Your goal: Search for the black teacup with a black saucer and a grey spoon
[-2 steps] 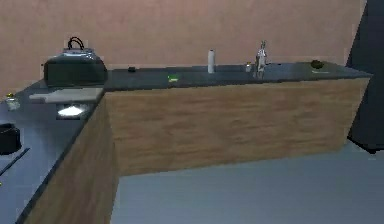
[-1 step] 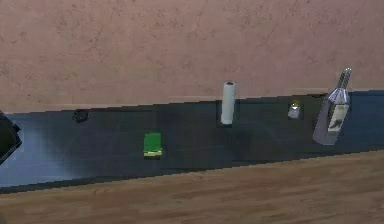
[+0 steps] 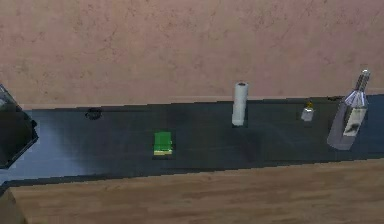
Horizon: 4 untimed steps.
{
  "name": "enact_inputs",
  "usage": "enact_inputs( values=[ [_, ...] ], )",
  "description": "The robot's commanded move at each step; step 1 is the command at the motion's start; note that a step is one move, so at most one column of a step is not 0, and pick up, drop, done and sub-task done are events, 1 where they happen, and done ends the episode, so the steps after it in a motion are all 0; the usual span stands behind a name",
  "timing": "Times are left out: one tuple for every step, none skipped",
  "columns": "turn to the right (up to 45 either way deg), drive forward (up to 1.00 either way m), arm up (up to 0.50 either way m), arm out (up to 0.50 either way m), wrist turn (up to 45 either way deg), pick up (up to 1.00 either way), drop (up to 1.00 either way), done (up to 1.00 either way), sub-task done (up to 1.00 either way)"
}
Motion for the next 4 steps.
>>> enact_inputs(
  values=[
    [0.0,0.15,0.0,0.0,0.0,0.0,0.0,0.0,0.0],
    [-30.0,0.0,0.0,0.0,0.0,0.0,0.0,0.0,0.0],
    [0.0,1.0,0.0,0.0,0.0,0.0,0.0,0.0,0.0],
    [0.0,0.0,0.0,0.0,0.0,0.0,0.0,1.0,0.0]
  ],
)
